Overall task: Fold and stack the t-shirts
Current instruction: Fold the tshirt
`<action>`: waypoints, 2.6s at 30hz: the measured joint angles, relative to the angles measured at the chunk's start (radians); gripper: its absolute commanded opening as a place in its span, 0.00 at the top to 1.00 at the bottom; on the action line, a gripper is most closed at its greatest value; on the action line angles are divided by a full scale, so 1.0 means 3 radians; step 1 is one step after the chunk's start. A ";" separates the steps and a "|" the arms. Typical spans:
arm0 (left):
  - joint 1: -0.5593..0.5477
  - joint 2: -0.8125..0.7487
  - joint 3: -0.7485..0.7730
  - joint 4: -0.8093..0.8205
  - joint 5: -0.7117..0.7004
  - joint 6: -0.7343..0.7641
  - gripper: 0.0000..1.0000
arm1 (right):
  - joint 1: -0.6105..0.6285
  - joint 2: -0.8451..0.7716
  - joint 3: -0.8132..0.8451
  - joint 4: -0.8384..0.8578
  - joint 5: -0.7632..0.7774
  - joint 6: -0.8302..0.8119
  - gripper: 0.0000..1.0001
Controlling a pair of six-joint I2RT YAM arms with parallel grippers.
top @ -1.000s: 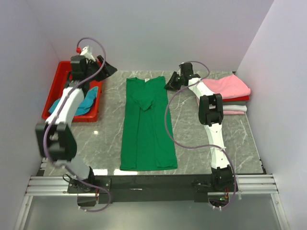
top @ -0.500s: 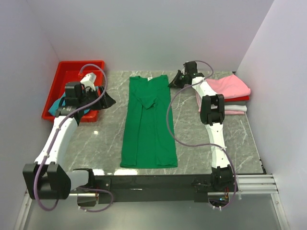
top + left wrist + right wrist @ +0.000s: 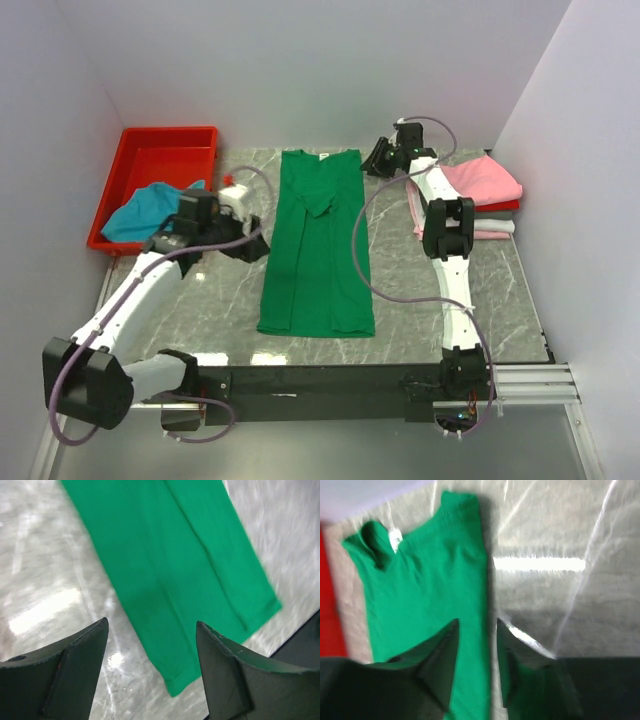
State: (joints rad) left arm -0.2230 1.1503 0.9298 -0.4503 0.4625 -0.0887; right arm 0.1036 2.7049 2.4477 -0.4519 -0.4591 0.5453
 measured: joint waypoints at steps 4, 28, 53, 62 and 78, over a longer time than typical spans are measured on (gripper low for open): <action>-0.0715 0.0009 -0.0038 -0.0047 -0.0421 0.0556 0.23 | -0.0005 -0.0314 -0.0467 -0.0039 -0.0085 -0.0610 0.37; -0.2284 -0.1589 -0.1652 -0.0010 -0.0931 0.3053 0.44 | 0.1095 -0.5320 -0.5673 -0.0354 -0.1294 -0.5381 0.18; -0.2681 -0.0486 -0.2007 0.0904 -0.1432 0.3142 0.74 | 0.1610 -0.5631 -0.6021 -0.0299 -0.0785 -0.5783 0.17; -0.2626 -0.0548 -0.2070 0.0876 -0.1474 0.3147 1.00 | 0.2089 -0.5684 -0.6432 -0.0109 -0.0548 -0.5960 0.18; -0.2611 -0.0741 -0.2014 0.0797 -0.1380 0.3094 1.00 | 0.2817 -0.5056 -0.6628 0.0764 0.0361 -0.5467 0.53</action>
State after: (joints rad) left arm -1.0061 0.9279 0.3256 -0.2111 0.0486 0.8394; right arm 0.9485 1.1881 0.4595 -0.2226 -0.3508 -1.0946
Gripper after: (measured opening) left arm 0.013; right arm 0.586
